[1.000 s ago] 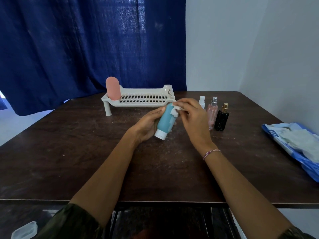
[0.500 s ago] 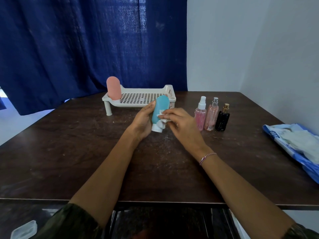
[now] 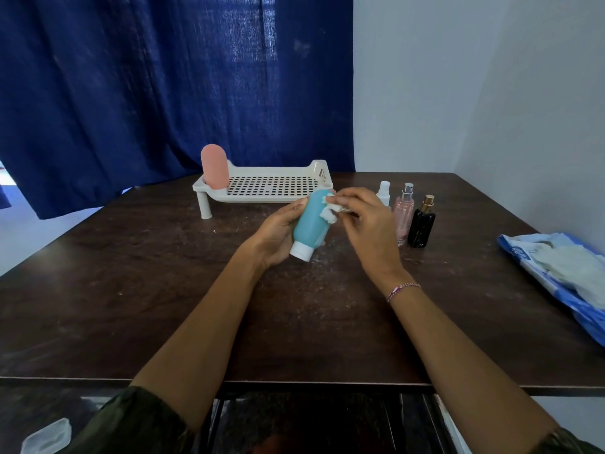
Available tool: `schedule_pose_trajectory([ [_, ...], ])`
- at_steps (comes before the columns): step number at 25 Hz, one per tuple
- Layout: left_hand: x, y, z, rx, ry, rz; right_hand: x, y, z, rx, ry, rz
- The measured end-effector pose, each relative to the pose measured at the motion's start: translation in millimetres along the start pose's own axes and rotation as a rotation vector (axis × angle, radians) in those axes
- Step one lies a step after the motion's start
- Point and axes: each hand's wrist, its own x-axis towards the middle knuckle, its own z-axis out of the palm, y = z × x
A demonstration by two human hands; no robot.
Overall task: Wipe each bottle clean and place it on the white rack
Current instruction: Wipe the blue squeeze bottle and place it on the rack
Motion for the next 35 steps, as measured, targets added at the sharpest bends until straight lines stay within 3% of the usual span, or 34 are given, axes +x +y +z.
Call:
schedule_pose_trajectory([
  [6,-1.6,2.8,0.4,-0.017,0.045,0.005,-3.9,-2.1,5.3,0.020,-0.050,0.006],
  [14,5.0,4.8,-13.3,-0.201,0.181,0.030,-11.2,-15.2,14.6,0.012,-0.248,-0.188],
  [18,3.8,5.7,-10.2,-0.204,0.162,0.009,-10.5,-16.2,12.5,-0.019,-0.232,-0.180],
  [28,-2.8,6.4,-1.7,-0.114,0.147,-0.037,-1.1,-1.1,0.7,-0.071,0.008,0.033],
  [35,4.6,4.9,0.8,-0.137,0.245,0.011,-6.1,-6.4,9.7,0.020,-0.107,-0.022],
])
